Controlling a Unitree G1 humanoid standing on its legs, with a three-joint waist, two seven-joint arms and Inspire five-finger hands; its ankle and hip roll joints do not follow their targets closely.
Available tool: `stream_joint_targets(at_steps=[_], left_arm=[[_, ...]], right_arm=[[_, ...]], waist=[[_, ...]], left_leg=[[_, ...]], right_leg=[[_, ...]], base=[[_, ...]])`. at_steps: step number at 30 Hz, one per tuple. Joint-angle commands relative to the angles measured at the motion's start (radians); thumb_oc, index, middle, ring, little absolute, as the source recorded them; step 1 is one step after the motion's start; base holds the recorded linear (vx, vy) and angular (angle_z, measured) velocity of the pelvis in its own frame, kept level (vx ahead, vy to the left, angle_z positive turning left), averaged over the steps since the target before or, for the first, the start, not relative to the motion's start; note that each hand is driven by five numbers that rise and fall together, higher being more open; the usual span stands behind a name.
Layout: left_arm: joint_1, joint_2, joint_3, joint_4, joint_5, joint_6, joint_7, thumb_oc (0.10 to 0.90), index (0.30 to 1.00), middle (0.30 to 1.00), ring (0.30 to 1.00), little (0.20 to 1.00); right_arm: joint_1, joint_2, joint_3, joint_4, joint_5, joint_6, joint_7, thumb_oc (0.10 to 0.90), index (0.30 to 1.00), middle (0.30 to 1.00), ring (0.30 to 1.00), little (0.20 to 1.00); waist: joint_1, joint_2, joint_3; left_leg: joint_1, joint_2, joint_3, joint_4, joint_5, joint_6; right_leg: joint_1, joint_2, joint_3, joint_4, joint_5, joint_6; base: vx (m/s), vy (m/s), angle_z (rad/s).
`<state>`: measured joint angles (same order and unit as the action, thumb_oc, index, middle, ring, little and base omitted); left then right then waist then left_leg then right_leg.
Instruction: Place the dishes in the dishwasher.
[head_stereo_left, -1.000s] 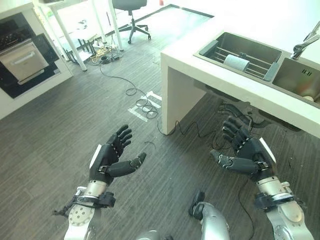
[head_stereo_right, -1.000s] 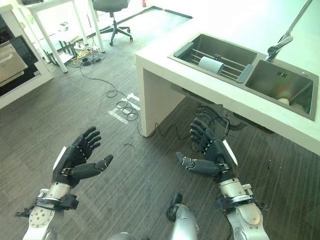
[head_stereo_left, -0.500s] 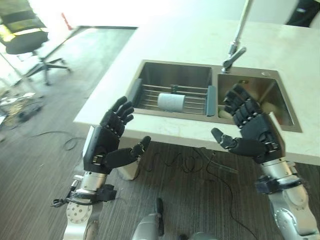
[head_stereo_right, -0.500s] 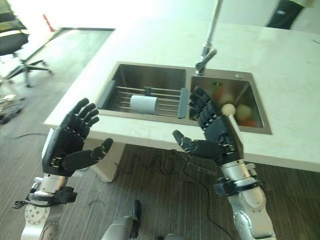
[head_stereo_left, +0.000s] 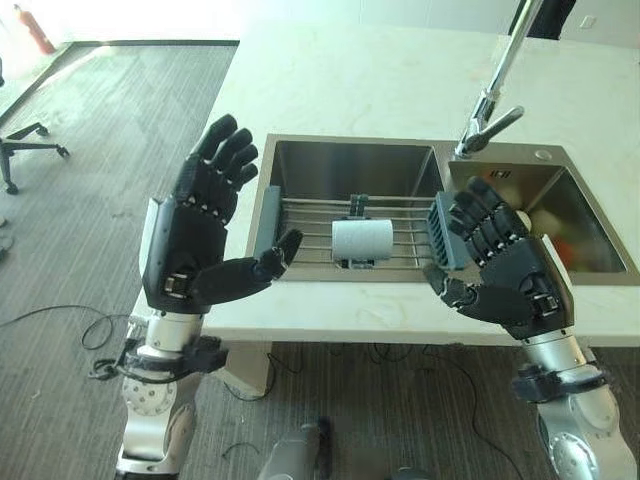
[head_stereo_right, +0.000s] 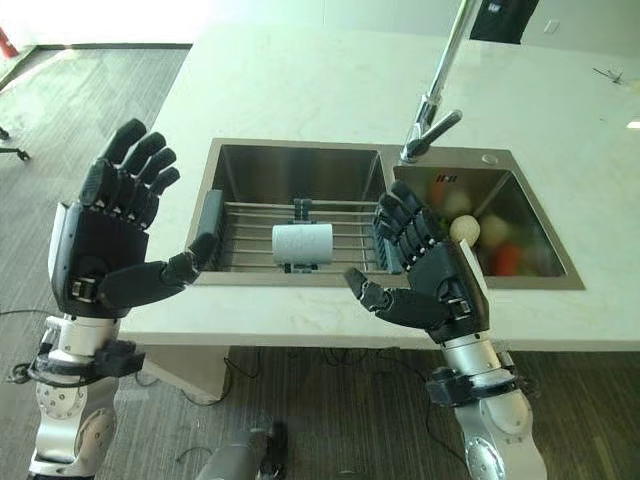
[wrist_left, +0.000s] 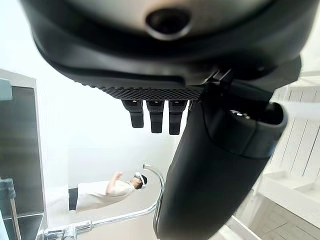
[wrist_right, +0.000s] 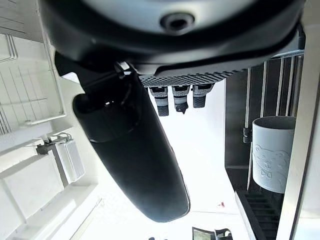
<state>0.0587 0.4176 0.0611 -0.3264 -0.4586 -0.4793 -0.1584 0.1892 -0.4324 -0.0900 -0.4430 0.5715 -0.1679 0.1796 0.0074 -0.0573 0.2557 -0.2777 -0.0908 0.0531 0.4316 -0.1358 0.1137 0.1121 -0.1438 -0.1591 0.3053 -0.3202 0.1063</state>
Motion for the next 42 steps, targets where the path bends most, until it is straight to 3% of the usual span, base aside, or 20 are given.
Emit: stream_joint_targets(at_steps=[1,4,7,8,9,11,13,16,25,33,37,39,41,42], left_arm=[[-0.021,0.037,0.014,-0.119,0.02,-0.102,0.01,0.8,0.9,0.9,0.9,0.9],[-0.036,0.045,0.003,-0.131,0.003,-0.071,-0.019,0.8,0.9,0.9,0.9,0.9],[-0.03,0.046,-0.017,-0.14,0.042,-0.067,-0.045,0.8,0.9,0.9,0.9,0.9],[-0.037,0.058,-0.035,-0.136,0.09,-0.048,-0.036,0.8,0.9,0.9,0.9,0.9],[-0.046,0.078,-0.03,-0.125,0.098,-0.033,-0.01,0.8,0.9,0.9,0.9,0.9],[-0.055,0.098,-0.019,-0.107,0.093,-0.038,0.015,0.8,0.9,0.9,0.9,0.9],[-0.068,0.106,0.0,-0.1,0.086,-0.015,0.052,0.8,0.9,0.9,0.9,0.9],[-0.084,0.092,-0.028,-0.096,0.152,0.009,0.104,0.8,0.9,0.9,0.9,0.9],[-0.113,0.147,-0.023,-0.063,0.24,0.084,0.089,0.8,0.9,0.9,0.9,0.9],[-0.169,0.25,-0.006,-0.039,0.376,0.11,0.092,0.8,0.9,0.9,0.9,0.9],[-0.248,0.363,-0.018,0.013,0.442,0.186,0.088,0.8,0.9,0.9,0.9,0.9],[-0.289,0.437,-0.011,0.04,0.477,0.269,0.016,0.8,0.9,0.9,0.9,0.9],[-0.303,0.463,-0.014,0.049,0.493,0.294,-0.009,0.8,0.9,0.9,0.9,0.9],[-0.355,0.544,-0.036,0.09,0.49,0.372,-0.072,0.8,0.9,0.9,0.9,0.9]], right_arm=[[-0.096,-0.016,-0.02,-0.054,0.026,-0.067,-0.014,0.8,0.9,0.9,0.9,0.9],[-0.102,-0.008,-0.009,-0.039,0.028,-0.044,-0.019,0.8,0.9,0.9,0.9,0.9],[-0.102,0.011,0.011,-0.032,0.031,-0.062,-0.02,0.8,0.9,0.9,0.9,0.9],[-0.111,0.02,0.032,-0.017,0.023,-0.084,-0.013,0.8,0.9,0.9,0.9,0.9],[-0.115,0.014,0.04,-0.009,0.048,-0.098,0.005,0.8,0.9,0.9,0.9,0.9],[-0.137,0.015,0.054,0.001,0.05,-0.095,0.019,0.8,0.9,0.9,0.9,0.9],[-0.158,0.011,0.067,0.007,0.031,-0.075,0.033,0.8,0.9,0.9,0.9,0.9],[-0.198,-0.043,0.071,0.001,0.012,-0.027,0.008,0.8,0.9,0.9,0.9,0.9],[-0.213,-0.094,0.04,-0.012,0.016,0.008,0.012,0.8,0.9,0.9,0.9,0.9],[-0.237,-0.114,0.036,0.0,0.01,0.062,0.015,0.8,0.9,0.9,0.9,0.9],[-0.26,-0.133,0.043,0.013,0.011,0.098,0.027,0.8,0.9,0.9,0.9,0.9],[-0.266,-0.155,0.036,0.02,0.015,0.128,0.044,0.8,0.9,0.9,0.9,0.9],[-0.268,-0.164,0.034,0.021,0.017,0.136,0.049,0.8,0.9,0.9,0.9,0.9],[-0.285,-0.192,0.038,0.029,0.026,0.151,0.056,0.8,0.9,0.9,0.9,0.9]], waist=[[0.039,0.023,-0.096],[0.049,0.01,-0.097],[0.039,0.021,-0.078],[0.042,0.022,-0.056],[0.051,0.015,-0.05],[0.049,0.011,-0.045],[0.039,0.013,-0.047],[0.028,0.013,-0.08],[-0.014,0.058,-0.1],[-0.042,0.087,-0.124],[-0.06,0.103,-0.136],[-0.07,0.112,-0.144],[-0.073,0.114,-0.145],[-0.082,0.123,-0.146]], left_leg=[[0.103,0.107,-0.03,-0.132,-0.051,-0.131],[0.093,0.091,-0.04,-0.132,-0.053,-0.105],[0.108,0.09,-0.082,-0.132,-0.061,-0.082],[0.116,0.097,-0.081,-0.132,-0.062,-0.088],[0.118,0.107,-0.059,-0.132,-0.066,-0.101],[0.133,0.123,-0.031,-0.132,-0.083,-0.111],[0.142,0.153,-0.005,-0.132,-0.09,-0.122],[0.153,0.216,0.073,-0.132,-0.091,-0.155],[0.179,0.253,0.092,-0.132,-0.083,-0.192],[0.196,0.248,0.091,-0.132,-0.09,-0.201],[0.209,0.242,0.103,-0.132,-0.1,-0.198],[0.216,0.238,0.109,-0.132,-0.104,-0.197],[0.218,0.237,0.111,-0.132,-0.105,-0.197],[0.227,0.235,0.119,-0.132,-0.113,-0.198]], right_leg=[[-0.128,0.0,-0.028,-0.005,0.104,0.036],[-0.101,0.012,-0.035,-0.005,0.115,0.04],[-0.096,0.052,-0.057,-0.005,0.28,0.055],[-0.142,0.013,-0.065,-0.005,0.27,0.04],[-0.191,-0.048,-0.071,-0.005,0.243,0.047],[-0.251,-0.09,-0.06,-0.005,0.271,0.066],[-0.278,-0.085,-0.04,-0.005,0.233,0.086],[-0.269,-0.078,-0.073,-0.005,0.187,0.071],[-0.225,-0.06,-0.096,-0.005,0.143,0.041],[-0.219,-0.061,-0.089,-0.005,0.141,0.042],[-0.213,-0.061,-0.078,-0.005,0.14,0.048],[-0.21,-0.058,-0.069,-0.005,0.138,0.051],[-0.21,-0.058,-0.066,-0.005,0.138,0.052],[-0.205,-0.058,-0.06,-0.005,0.134,0.057]], base=[[0.08,0.189,0.08],[0.09,0.149,-0.03],[0.08,0.016,-0.02],[0.01,-0.291,-0.44],[0.0,-0.393,-0.54],[0.04,-0.332,-0.6],[0.09,-0.286,-0.32],[0.11,-0.344,0.14],[0.03,-0.104,0.08],[-0.01,0.026,-0.04],[-0.01,0.112,-0.07],[0.03,0.125,-0.05],[0.02,0.082,-0.13],[0.01,0.101,-0.07]])
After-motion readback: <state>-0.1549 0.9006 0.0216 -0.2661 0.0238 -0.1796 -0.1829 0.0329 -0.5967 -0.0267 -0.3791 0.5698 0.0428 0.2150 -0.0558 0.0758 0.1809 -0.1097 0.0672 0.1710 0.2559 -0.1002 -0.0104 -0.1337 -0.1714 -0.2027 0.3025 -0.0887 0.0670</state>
